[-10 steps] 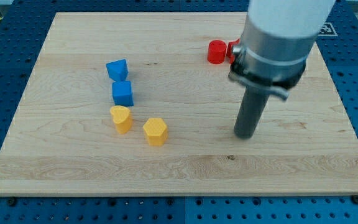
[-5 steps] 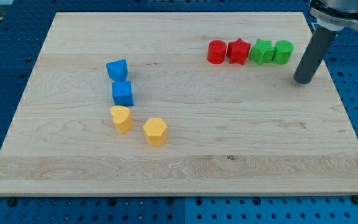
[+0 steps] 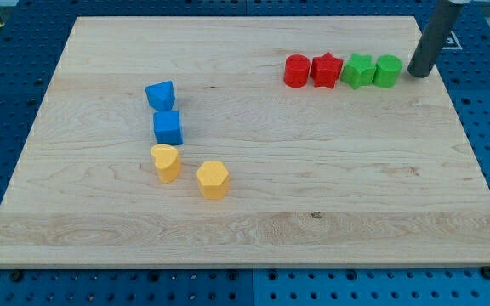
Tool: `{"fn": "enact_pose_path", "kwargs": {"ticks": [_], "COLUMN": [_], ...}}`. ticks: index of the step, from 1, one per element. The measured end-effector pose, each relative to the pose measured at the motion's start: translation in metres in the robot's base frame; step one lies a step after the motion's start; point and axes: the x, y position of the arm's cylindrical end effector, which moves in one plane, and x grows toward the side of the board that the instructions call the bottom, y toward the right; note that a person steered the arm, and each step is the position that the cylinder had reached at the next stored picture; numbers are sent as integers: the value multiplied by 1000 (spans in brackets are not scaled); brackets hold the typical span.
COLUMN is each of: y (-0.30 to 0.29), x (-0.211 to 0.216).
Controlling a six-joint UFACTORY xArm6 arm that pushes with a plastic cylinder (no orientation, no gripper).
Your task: Separate the green circle from the green star
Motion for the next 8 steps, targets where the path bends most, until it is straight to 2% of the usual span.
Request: {"fn": "enact_pose_path", "kwargs": {"ticks": [8], "y": [-147], "x": [18]}}
